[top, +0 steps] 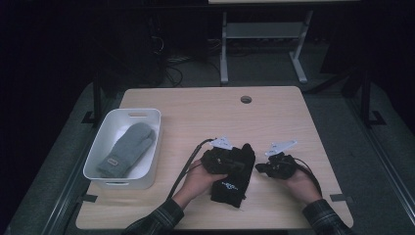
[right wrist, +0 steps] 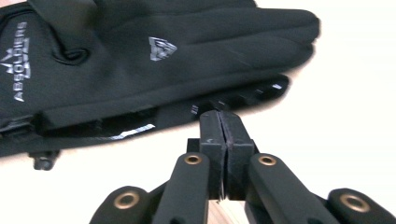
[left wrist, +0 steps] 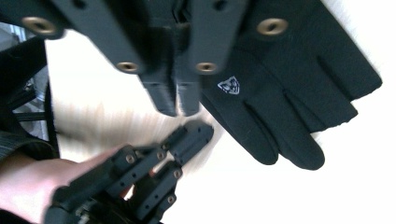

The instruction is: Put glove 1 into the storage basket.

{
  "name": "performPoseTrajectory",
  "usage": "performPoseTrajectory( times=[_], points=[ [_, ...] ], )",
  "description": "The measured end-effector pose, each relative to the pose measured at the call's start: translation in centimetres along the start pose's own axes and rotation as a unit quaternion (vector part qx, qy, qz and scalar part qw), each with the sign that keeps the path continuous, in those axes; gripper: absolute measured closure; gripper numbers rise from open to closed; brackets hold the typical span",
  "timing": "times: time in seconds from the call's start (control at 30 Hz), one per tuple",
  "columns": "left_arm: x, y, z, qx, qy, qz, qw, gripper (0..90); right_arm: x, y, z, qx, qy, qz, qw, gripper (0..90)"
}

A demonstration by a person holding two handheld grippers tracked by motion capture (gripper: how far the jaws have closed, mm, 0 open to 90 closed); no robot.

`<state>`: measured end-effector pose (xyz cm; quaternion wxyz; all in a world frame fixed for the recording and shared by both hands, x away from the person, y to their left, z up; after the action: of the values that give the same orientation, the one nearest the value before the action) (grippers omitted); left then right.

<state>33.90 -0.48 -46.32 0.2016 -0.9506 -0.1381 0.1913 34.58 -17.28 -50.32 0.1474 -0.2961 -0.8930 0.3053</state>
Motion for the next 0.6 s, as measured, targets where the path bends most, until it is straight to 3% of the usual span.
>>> performPoseTrajectory(
  times=[0.13,0.23,0.3,0.47,0.6],
  points=[
    [-1.1,-0.3,0.6,0.011,0.009,0.008,0.9999,89.3,-1.1,-0.8,0.4,-0.011,0.010,0.022,0.9996,69.2],
    [-2.1,0.0,1.1,0.019,0.013,0.013,0.9996,89.3,-2.1,-1.2,0.7,-0.018,0.024,0.039,0.9988,51.2],
    [-2.8,0.2,1.8,0.036,0.024,0.017,0.9989,89.4,-2.6,-1.3,1.1,-0.018,0.027,0.053,0.9981,41.7],
    [-3.8,0.8,3.9,0.089,0.039,0.014,0.9952,89.3,-3.5,-1.3,2.0,-0.011,0.040,0.071,0.9966,29.9],
    [-3.6,0.7,4.9,0.107,0.032,0.011,0.9937,89.4,-4.0,-1.2,2.3,-0.012,0.043,0.081,0.9957,24.8]
  ],
)
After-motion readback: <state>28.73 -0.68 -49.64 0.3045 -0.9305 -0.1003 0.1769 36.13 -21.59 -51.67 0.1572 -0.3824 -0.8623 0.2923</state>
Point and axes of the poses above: each handheld gripper's, and its own axes: y roughly forward along the jaws, z roughly out of its underside, x roughly to its left, the point moved 6 cm from there along y, roughly forward along the jaws, and after that the axes turned 10 degrees about -x, right-handed, at the moved point
